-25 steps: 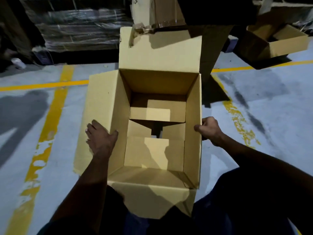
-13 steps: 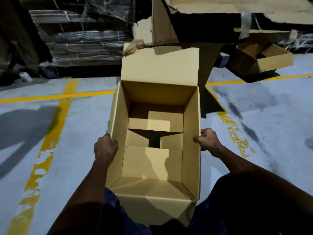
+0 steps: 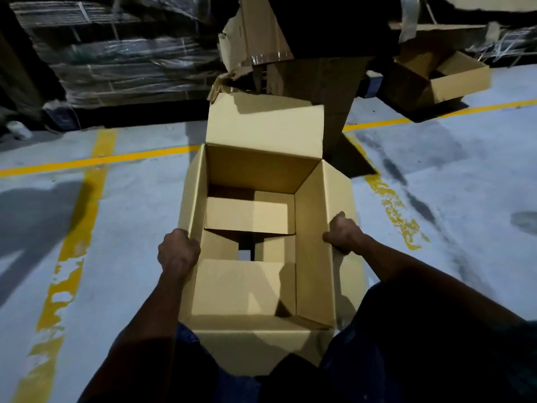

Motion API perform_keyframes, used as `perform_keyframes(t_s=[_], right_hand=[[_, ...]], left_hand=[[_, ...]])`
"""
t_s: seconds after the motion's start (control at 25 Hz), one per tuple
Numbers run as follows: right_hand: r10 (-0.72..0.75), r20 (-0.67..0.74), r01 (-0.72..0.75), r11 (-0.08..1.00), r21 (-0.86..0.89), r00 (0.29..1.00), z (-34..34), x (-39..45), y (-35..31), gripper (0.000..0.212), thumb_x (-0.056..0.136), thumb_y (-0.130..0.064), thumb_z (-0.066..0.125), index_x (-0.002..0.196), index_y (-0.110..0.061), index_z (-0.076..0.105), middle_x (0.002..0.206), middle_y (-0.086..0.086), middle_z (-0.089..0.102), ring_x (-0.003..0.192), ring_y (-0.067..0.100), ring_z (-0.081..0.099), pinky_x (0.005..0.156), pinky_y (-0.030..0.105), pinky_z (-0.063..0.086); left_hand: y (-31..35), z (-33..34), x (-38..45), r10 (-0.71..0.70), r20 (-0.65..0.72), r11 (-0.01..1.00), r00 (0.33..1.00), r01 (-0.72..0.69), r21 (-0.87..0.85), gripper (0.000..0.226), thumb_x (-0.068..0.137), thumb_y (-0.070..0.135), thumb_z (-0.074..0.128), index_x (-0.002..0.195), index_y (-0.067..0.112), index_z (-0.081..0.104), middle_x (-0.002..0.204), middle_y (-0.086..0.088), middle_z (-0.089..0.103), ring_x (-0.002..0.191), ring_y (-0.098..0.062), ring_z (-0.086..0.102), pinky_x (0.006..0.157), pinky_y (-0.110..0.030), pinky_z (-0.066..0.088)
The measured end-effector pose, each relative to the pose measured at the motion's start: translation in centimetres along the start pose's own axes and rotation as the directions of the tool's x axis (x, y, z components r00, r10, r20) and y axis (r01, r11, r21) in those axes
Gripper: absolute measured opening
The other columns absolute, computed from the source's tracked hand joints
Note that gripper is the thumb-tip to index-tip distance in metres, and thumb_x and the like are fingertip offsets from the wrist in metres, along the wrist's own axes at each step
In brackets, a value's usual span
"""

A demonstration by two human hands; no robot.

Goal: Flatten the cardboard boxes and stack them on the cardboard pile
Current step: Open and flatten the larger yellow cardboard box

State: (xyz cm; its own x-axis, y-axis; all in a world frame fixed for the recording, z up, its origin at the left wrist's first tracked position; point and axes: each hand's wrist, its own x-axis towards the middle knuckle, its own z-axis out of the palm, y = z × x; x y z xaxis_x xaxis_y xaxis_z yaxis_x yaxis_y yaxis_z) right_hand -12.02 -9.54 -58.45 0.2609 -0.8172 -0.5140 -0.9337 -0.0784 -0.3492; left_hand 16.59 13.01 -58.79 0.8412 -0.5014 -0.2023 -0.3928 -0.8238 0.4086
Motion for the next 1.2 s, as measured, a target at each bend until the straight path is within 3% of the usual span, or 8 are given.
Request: perform_keyframes(t_s=[0.12,0.24,0.4,0.56,0.68,0.8,1.0,1.2], right_hand=[[-0.027,-0.04,0.015,0.961,-0.276,0.999,0.5,-0.9,-0.4,0.094,0.091,-0.024,0.058,0.156,-0.001,-0.007,0.13,0.021,0.054,0.11,0.039,0.06,0.08,0.04,0.05],[-0.331,-0.186,0.161,0.785,-0.598,0.925,0.8,-2.6,-2.6,0.072,0.095,-0.016,0.047,0.157,-0.008,0.01,0.105,0.012,0.067,0.08,0.03,0.061,0.066,0.033,0.046],[-0.664,-0.014,0.548,0.628,-0.552,0.747,2.5,-4.3,-6.3,0.044,0.105,-0.02,0.037,0.149,-0.017,0.037,0.092,0.008,0.066,0.072,0.022,0.063,0.061,0.032,0.054],[-0.668,0.141,0.659,0.638,-0.397,0.731,7.0,-3.4,-9.0,0.061,0.101,-0.026,0.052,0.155,-0.016,0.025,0.139,0.012,0.055,0.114,0.025,0.061,0.086,0.034,0.055],[-0.612,0.288,0.672,0.612,-0.417,0.736,9.9,-1.1,-10.7,0.075,0.1,-0.033,0.053,0.158,-0.011,0.012,0.164,0.014,0.019,0.146,0.034,0.028,0.116,0.045,0.033],[-0.603,0.342,0.687,0.557,-0.467,0.721,13.1,1.2,-11.1,0.082,0.099,-0.044,0.05,0.159,-0.012,0.004,0.165,0.017,0.009,0.15,0.038,0.014,0.121,0.051,0.016],[-0.571,0.266,0.625,0.647,-0.437,0.777,20.9,4.4,-10.0,0.084,0.1,-0.054,0.034,0.156,-0.018,-0.018,0.156,0.006,-0.033,0.151,0.036,-0.016,0.121,0.055,-0.002],[-0.559,0.249,0.611,0.69,-0.389,0.791,23.7,5.1,-10.5,0.088,0.097,-0.066,0.026,0.157,-0.018,-0.017,0.162,0.008,-0.025,0.151,0.033,-0.018,0.121,0.057,-0.002]], left_hand=[[0.5,0.2,-0.4,-0.036,-0.035,0.999,0.999,0.035,-0.021,0.017,0.09,0.018,0.063,0.092,0.002,0.066,0.098,-0.02,0.066,0.093,-0.043,0.063,0.069,-0.034,0.042],[0.6,-0.3,-0.7,-0.068,-0.066,0.997,0.995,0.065,-0.047,0.016,0.089,0.017,0.064,0.082,0.003,0.062,0.094,-0.02,0.066,0.088,-0.042,0.062,0.069,-0.034,0.043],[1.7,-1.3,-1.3,-0.017,-0.132,0.996,0.991,0.006,-0.084,0.027,0.093,0.027,0.064,0.084,0.001,0.063,0.09,-0.018,0.067,0.081,-0.037,0.061,0.067,-0.033,0.041],[3.2,-3.0,-2.0,0.062,-0.211,0.991,0.976,-0.085,-0.101,0.031,0.093,0.031,0.065,0.085,0.001,0.062,0.082,-0.016,0.066,0.081,-0.039,0.063,0.064,-0.032,0.038],[4.0,-4.1,-3.1,0.091,-0.244,0.987,0.966,-0.12,-0.11,0.028,0.091,0.031,0.067,0.087,0.004,0.063,0.07,-0.008,0.059,0.071,-0.032,0.058,0.063,-0.031,0.037],[4.3,-5.3,-3.8,0.138,-0.248,0.984,0.959,-0.162,-0.077,0.026,0.091,0.033,0.066,0.088,0.008,0.061,0.062,-0.002,0.052,0.065,-0.025,0.049,0.062,-0.029,0.035],[4.0,-6.1,-3.6,0.258,-0.219,0.961,0.941,-0.273,-0.038,0.023,0.092,0.033,0.063,0.1,0.012,0.061,0.075,-0.01,0.067,0.077,-0.033,0.062,0.063,-0.028,0.033],[3.5,-5.2,-1.3,0.313,-0.172,0.95,0.934,-0.311,0.037,0.028,0.093,0.03,0.061,0.103,0.005,0.063,0.083,-0.018,0.068,0.08,-0.037,0.063,0.064,-0.028,0.032]])
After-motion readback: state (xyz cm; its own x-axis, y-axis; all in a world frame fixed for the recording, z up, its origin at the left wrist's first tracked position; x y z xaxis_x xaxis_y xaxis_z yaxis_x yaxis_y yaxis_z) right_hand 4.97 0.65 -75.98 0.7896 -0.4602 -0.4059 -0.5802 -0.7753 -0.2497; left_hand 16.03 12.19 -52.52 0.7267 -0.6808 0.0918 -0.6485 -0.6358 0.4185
